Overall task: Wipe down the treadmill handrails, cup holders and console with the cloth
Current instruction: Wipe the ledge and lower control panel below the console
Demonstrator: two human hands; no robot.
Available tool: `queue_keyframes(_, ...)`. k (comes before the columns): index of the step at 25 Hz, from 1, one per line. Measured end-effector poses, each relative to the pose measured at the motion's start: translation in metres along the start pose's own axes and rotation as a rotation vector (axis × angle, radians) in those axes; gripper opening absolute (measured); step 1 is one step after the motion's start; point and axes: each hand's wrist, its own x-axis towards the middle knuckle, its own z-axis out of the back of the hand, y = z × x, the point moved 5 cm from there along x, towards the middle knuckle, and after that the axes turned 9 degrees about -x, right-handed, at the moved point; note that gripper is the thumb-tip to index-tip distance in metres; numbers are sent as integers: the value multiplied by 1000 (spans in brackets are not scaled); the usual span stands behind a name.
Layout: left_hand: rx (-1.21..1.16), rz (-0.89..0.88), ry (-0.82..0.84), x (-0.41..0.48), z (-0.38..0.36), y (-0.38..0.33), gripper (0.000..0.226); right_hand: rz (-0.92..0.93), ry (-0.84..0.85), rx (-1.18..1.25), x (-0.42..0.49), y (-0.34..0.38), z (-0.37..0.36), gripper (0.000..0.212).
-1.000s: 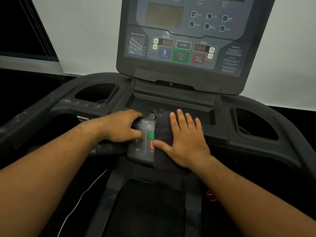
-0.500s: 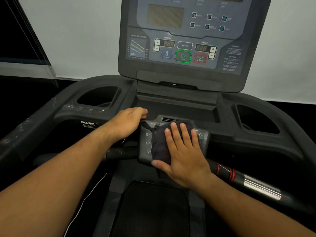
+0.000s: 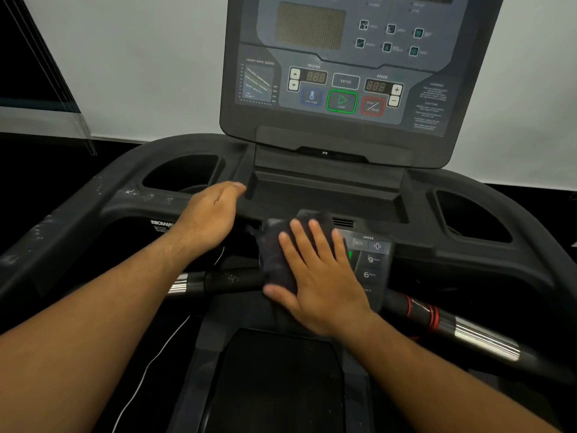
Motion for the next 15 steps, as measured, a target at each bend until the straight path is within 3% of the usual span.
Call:
queue_keyframes(4, -13, -28, 19, -5, 5, -1, 43, 21, 34, -46, -3, -20, -1, 86)
queue_keyframes(9, 19, -69, -33, -10, 12, -11, 40, -236, 48, -10, 58, -13, 9, 86)
queue_keyframes(15, 72, -147, 35, -7, -9, -24, 20, -44, -33, 3, 7, 2, -2, 80)
